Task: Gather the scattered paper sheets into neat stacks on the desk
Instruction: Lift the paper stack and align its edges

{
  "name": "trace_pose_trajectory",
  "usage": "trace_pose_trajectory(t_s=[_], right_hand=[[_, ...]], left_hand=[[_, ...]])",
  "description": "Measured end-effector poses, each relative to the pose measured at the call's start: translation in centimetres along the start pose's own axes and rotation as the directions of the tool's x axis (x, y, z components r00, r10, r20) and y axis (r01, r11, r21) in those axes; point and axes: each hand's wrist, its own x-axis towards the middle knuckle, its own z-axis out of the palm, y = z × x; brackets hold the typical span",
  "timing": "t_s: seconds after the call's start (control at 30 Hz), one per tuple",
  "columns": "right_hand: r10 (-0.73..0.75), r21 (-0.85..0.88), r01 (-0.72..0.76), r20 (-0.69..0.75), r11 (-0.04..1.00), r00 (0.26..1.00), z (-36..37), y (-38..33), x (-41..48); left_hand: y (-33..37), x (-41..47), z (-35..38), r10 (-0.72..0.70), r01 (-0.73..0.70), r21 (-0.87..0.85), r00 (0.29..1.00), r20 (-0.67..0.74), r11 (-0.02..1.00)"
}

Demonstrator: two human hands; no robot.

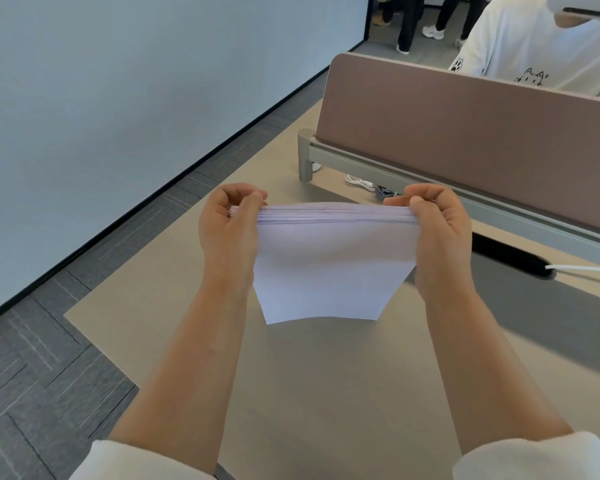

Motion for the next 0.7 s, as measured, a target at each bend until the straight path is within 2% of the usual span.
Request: trace_pose_trajectory(t_s=[0.07,0.23,0.5,0.7], right_hand=[[-0.014,0.024,0.014,0.008,1.000,1.000,-0.15,-0.10,0.03],[0.015,-0.003,-0.015,0.093,1.000,0.996,-0.25,0.24,-0.14],[0.005,0.018,-0.007,0.114,1.000,0.993,-0.71,0.41,0.26],[-0.046,0.060,0.039,0.112,0.997,0.993,-0.56,0.00,0.45]], left_hand=[[-0.12,0.19,-0.08,-0.008,0.007,-0.031,0.999,-0.032,1.000],[-0.24,-0.09,-0.12,-0.038,0.041,-0.041,0.997,0.071,0.998],[-0.44,0.43,-0.58,-0.085,0.086,-0.017,0.994,0.069,0.996],[-0.52,0.60,-0.36,-0.033,0.038,-0.078,0.998,0.060,0.996]])
